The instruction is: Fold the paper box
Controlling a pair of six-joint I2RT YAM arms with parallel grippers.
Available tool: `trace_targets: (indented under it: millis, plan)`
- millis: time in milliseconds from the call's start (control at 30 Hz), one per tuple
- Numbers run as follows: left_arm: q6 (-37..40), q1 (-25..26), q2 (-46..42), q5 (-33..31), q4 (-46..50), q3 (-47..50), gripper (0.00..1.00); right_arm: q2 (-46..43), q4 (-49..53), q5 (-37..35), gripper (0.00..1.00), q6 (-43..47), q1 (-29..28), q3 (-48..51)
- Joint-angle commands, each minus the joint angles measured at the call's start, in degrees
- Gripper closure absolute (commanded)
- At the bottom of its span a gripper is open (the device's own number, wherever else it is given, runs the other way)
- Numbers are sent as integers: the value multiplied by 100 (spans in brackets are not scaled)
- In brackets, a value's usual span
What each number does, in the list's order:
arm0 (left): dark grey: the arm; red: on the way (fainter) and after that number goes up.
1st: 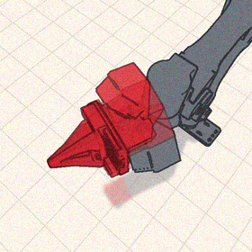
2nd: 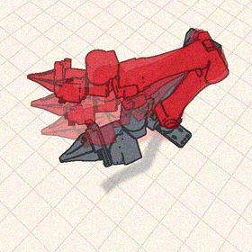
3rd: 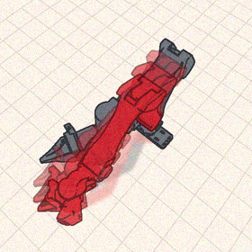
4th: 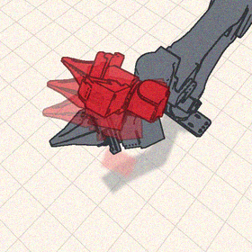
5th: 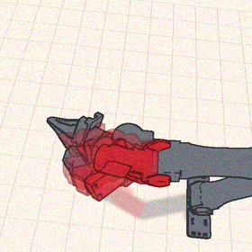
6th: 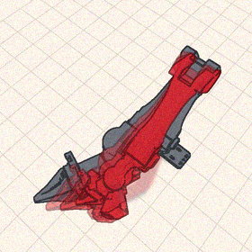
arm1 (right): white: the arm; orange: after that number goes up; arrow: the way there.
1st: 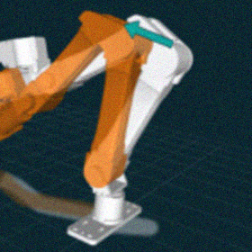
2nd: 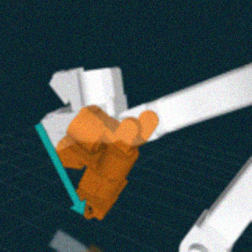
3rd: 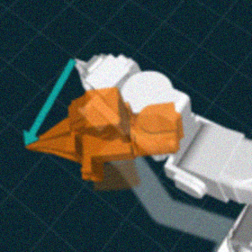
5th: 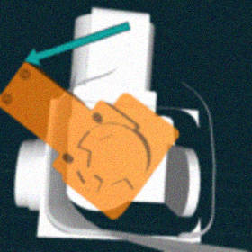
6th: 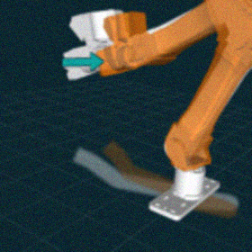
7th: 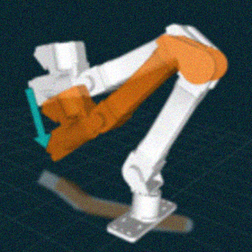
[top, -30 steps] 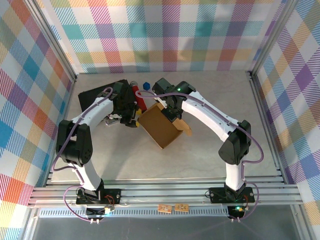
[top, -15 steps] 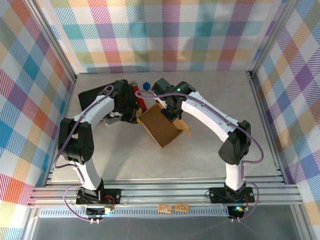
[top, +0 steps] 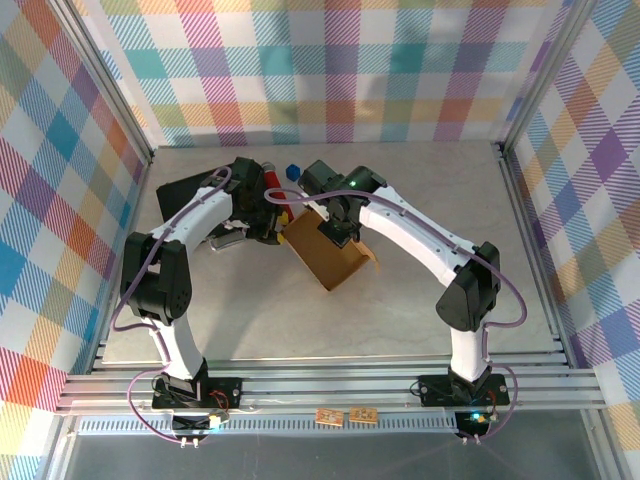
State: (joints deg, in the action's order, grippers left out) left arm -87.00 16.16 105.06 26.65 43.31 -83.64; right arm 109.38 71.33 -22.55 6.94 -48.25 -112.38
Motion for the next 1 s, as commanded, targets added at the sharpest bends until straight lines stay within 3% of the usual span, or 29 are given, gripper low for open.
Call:
trace_targets:
  millis: [0,67,133,200,267,400,667,733,833,967]
  plan:
    - [8,98,68,358,2,-135,58,-208,-479,305,100,343,-192,51]
    - [8,98,68,371,30,-147,55,-263,-582,362,100,449,-233,123]
    - [-20,97,68,427,-44,-127,45,-292,-648,424,100,542,-279,181]
    - [-77,92,63,473,-121,-85,43,-300,-640,508,100,595,-305,198]
    - [-89,96,67,481,-156,-60,46,-342,-690,549,100,665,-350,274]
    - [-67,98,55,464,-122,-65,61,-378,-736,521,100,711,-402,373]
    - [7,89,-68,459,14,-1,61,-400,-774,414,100,789,-400,443]
    - [87,65,-172,432,53,39,54,-399,-788,303,100,798,-403,476]
    - [360,-18,-452,275,385,28,33,-375,-800,141,100,857,-396,561]
    - [790,-271,-985,-15,854,248,20,-322,-838,-57,100,935,-386,637]
